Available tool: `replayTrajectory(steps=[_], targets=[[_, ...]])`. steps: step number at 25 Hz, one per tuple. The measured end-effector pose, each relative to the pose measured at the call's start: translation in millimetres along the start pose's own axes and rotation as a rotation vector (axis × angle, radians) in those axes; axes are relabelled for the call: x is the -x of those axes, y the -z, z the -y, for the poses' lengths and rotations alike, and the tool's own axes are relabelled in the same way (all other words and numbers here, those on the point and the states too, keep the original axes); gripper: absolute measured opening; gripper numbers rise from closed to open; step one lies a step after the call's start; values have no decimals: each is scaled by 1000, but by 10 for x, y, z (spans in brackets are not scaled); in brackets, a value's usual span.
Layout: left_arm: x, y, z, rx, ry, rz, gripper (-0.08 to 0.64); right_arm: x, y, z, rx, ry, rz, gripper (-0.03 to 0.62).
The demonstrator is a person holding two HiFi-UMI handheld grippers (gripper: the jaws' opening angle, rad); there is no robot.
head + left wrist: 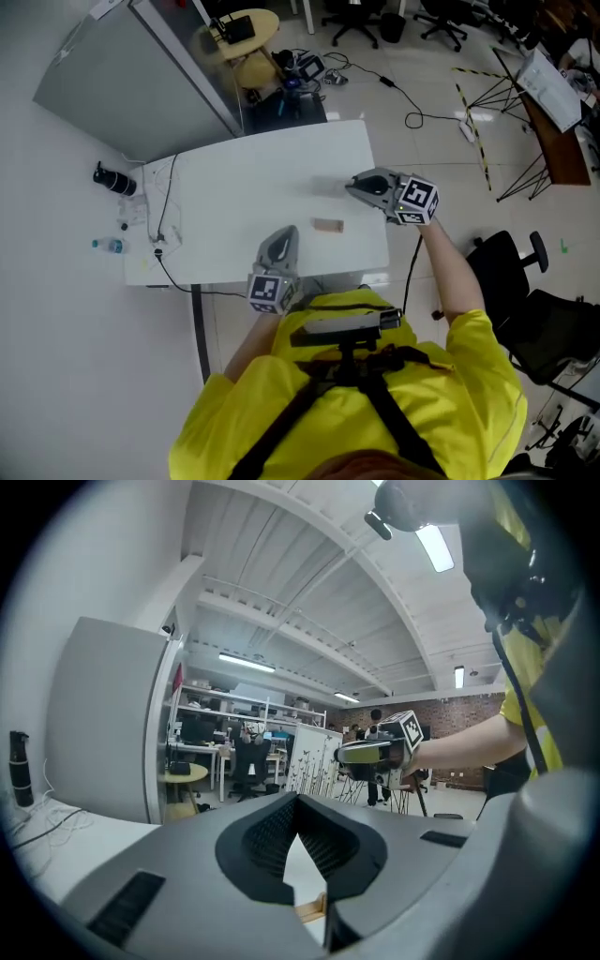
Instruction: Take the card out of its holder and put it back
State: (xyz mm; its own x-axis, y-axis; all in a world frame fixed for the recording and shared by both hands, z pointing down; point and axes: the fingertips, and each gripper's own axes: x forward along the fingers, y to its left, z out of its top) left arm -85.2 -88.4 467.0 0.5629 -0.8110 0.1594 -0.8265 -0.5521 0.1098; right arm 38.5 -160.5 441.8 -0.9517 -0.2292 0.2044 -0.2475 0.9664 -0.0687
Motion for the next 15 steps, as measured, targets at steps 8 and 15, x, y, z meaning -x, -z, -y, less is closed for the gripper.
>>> replayTrajectory(steps=[8, 15], targets=[[-54, 28, -144, -18, 8, -12, 0, -5, 68, 38, -16, 35, 7, 17], [-134, 162, -190, -1, 25, -45, 0, -48, 108, 47, -24, 30, 2, 17]])
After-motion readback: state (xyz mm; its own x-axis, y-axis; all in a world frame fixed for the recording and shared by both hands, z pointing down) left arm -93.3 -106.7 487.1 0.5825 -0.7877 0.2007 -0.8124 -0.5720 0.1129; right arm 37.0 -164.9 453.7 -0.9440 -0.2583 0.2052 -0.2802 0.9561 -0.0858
